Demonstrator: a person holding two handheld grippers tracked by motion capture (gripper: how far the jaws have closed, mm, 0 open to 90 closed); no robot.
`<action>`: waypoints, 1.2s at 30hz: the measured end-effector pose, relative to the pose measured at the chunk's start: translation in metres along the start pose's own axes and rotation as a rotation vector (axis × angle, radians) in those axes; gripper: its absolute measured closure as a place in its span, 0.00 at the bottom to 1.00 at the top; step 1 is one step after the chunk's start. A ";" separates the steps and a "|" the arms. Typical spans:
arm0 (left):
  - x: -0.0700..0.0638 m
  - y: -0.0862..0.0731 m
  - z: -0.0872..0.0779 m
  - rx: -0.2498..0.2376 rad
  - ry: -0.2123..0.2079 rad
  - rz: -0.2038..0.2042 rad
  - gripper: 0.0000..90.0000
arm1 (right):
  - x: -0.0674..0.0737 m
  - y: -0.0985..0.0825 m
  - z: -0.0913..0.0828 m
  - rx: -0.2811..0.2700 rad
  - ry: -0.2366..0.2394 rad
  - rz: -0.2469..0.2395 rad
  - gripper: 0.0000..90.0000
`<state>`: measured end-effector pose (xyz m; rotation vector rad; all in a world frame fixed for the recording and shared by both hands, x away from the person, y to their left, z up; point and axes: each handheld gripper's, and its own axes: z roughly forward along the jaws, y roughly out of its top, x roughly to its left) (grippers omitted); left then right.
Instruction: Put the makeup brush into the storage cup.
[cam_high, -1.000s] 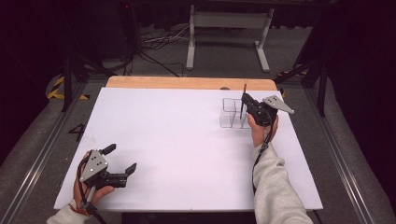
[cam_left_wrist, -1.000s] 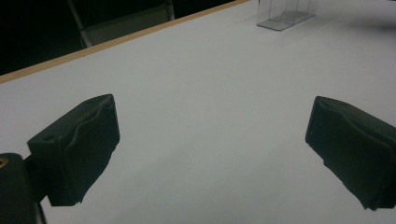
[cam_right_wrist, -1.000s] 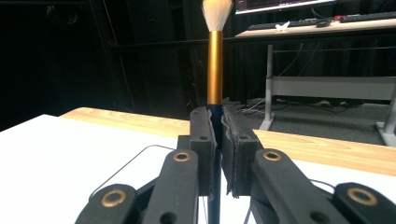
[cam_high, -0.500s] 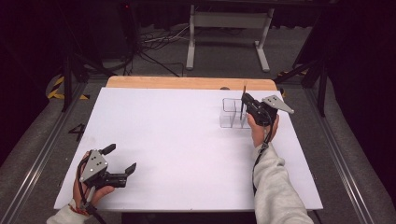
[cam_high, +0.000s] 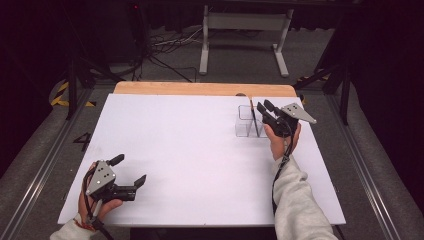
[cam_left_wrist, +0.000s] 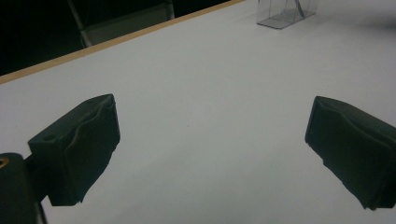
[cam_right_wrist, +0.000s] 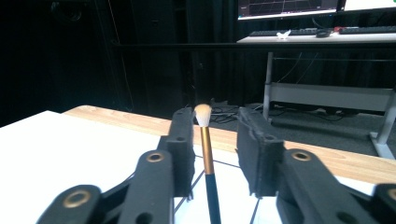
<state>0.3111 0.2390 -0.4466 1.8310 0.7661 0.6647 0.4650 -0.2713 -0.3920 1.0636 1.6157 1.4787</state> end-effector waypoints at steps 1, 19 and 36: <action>0.000 0.000 0.000 -0.004 -0.003 -0.005 0.04 | 0.000 0.000 -0.001 -0.002 0.004 0.002 0.72; -0.001 0.001 -0.002 -0.010 -0.002 0.009 0.04 | 0.014 0.010 -0.017 -0.009 0.031 -0.079 0.36; -0.002 0.001 -0.002 -0.008 0.005 0.025 0.04 | 0.026 0.017 -0.027 0.018 0.008 -0.123 0.12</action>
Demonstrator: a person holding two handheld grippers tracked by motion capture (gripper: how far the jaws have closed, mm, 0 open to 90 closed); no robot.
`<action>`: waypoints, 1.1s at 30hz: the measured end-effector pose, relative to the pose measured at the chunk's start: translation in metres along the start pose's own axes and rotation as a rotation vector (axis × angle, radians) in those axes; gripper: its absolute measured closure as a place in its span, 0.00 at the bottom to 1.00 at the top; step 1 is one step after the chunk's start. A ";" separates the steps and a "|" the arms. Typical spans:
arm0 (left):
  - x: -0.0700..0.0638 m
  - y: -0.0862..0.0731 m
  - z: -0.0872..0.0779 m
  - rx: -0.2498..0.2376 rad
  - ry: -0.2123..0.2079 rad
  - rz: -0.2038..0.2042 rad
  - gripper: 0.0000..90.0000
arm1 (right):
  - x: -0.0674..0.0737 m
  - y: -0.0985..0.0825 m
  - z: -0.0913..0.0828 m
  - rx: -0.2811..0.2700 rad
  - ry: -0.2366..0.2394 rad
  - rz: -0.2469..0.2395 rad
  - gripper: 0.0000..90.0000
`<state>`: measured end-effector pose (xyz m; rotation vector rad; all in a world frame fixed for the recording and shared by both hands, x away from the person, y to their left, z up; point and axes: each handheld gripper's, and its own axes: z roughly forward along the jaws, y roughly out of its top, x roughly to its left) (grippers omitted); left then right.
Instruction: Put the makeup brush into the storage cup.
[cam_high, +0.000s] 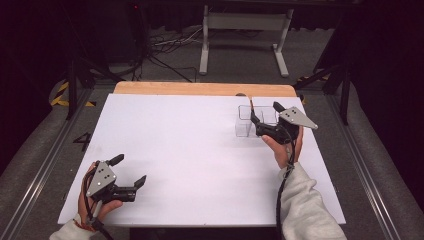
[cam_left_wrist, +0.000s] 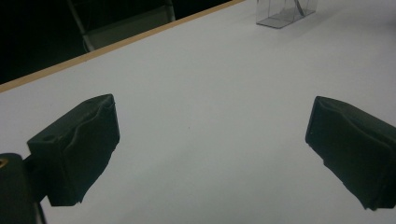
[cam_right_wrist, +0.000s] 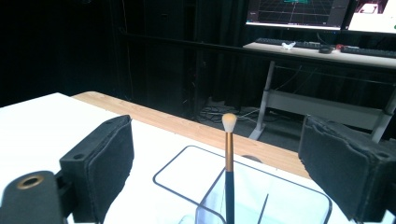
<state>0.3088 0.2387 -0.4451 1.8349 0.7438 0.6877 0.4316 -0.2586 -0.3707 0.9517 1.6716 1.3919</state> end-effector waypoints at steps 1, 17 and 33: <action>0.000 0.000 0.000 -0.001 -0.002 -0.005 0.04 | 0.000 0.000 -0.001 0.005 -0.005 -0.001 0.12; 0.000 0.000 0.000 0.007 0.006 0.012 0.04 | 0.017 0.008 -0.016 0.001 0.032 -0.074 0.13; -0.001 0.000 0.000 0.003 0.008 0.008 0.04 | 0.029 0.010 -0.033 -0.011 0.060 -0.120 0.13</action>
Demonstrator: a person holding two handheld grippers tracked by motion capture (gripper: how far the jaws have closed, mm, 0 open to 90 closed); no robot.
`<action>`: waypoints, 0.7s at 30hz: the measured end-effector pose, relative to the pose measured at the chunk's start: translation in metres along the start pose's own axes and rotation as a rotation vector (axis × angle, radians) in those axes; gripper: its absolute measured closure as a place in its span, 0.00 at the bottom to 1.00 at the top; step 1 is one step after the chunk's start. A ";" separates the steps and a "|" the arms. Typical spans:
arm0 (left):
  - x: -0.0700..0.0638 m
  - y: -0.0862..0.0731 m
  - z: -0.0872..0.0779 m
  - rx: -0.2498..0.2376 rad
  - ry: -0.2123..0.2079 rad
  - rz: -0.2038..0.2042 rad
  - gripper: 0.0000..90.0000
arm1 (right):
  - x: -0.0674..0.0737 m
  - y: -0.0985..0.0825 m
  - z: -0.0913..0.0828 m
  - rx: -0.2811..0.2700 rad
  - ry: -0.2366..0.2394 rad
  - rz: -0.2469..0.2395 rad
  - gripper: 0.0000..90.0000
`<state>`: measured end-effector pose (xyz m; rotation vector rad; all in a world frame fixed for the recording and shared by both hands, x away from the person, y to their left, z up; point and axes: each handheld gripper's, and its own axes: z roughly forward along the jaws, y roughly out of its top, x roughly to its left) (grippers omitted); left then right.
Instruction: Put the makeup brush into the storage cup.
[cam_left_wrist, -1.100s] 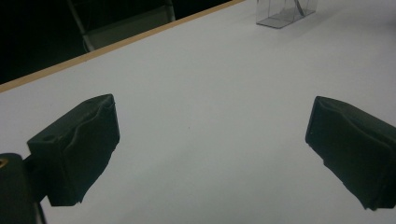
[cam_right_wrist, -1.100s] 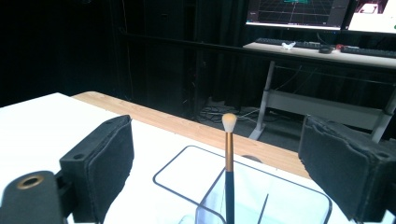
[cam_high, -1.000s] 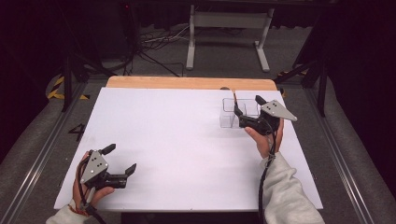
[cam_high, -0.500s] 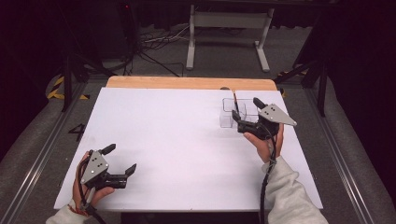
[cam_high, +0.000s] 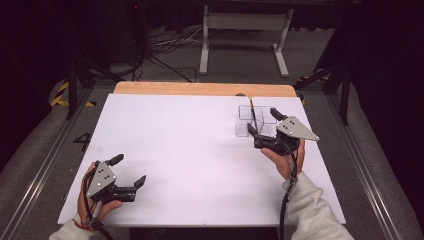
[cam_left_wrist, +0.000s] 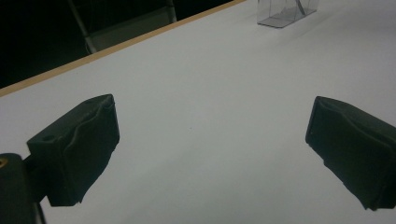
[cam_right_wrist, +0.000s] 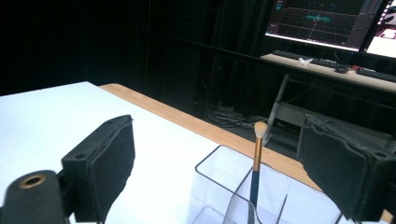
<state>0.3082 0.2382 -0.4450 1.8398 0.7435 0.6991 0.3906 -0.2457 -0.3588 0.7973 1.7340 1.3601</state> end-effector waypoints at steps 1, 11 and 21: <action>0.000 0.000 0.000 -0.001 -0.002 0.001 0.04 | 0.000 0.000 -0.001 -0.001 0.007 0.001 0.13; 0.000 0.000 0.001 0.003 -0.001 0.008 0.04 | 0.005 -0.003 -0.009 0.012 0.018 -0.023 0.13; -0.001 0.000 0.001 0.006 -0.005 0.001 0.04 | 0.008 -0.004 -0.019 0.017 0.032 -0.042 0.13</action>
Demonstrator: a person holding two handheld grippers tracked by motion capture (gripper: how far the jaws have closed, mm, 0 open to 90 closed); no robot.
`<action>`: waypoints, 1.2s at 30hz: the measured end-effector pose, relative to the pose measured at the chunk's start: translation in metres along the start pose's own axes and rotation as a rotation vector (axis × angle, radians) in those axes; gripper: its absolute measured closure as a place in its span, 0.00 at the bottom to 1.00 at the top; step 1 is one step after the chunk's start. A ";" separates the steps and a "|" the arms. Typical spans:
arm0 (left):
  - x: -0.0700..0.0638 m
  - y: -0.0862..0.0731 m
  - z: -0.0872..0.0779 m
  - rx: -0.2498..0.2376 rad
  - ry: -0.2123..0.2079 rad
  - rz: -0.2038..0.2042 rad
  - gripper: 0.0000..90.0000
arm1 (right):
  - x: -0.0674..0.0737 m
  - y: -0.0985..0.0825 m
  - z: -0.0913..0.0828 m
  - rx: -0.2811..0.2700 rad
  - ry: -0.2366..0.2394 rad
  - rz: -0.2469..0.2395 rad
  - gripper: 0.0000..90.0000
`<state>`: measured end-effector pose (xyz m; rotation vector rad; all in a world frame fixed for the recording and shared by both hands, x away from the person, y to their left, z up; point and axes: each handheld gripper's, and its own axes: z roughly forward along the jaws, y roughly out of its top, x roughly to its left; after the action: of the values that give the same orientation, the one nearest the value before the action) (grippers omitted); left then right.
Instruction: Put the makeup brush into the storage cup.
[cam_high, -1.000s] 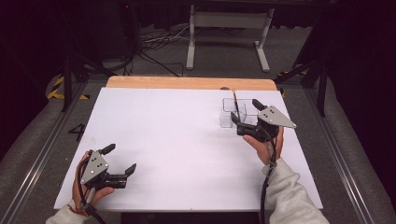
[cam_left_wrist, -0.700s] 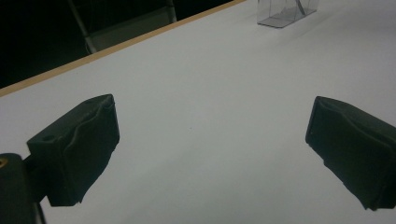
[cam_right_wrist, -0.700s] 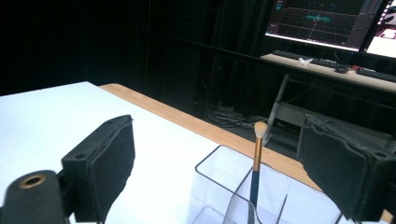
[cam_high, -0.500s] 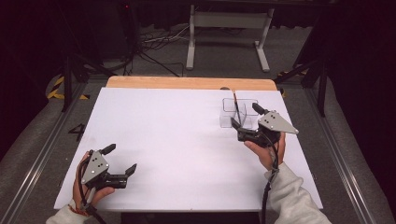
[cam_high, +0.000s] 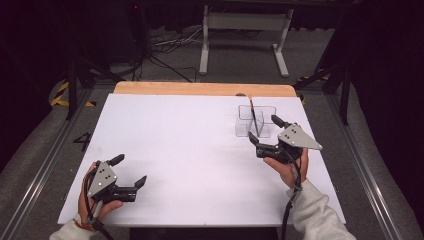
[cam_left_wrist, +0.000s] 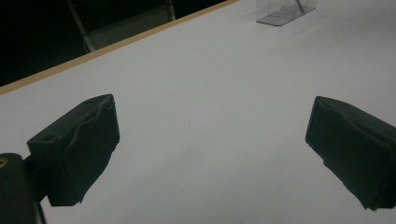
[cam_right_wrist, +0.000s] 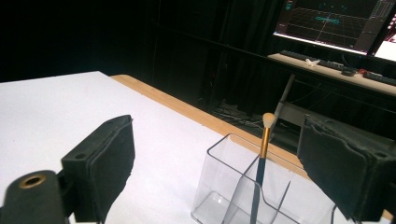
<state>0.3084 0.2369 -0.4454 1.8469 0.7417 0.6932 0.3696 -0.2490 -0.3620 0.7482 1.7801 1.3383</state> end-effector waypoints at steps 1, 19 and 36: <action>0.000 0.000 0.000 -0.001 -0.004 -0.001 0.04 | 0.000 0.000 -0.001 -0.002 0.001 -0.001 0.13; 0.000 0.000 0.001 0.002 -0.003 0.008 0.04 | 0.007 -0.006 -0.015 0.017 0.018 -0.041 0.13; -0.001 0.000 0.001 0.004 -0.006 0.010 0.04 | 0.014 -0.020 -0.022 0.059 0.021 -0.096 0.13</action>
<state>0.3087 0.2354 -0.4459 1.8564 0.7309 0.6923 0.3432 -0.2543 -0.3808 0.6729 1.8556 1.2395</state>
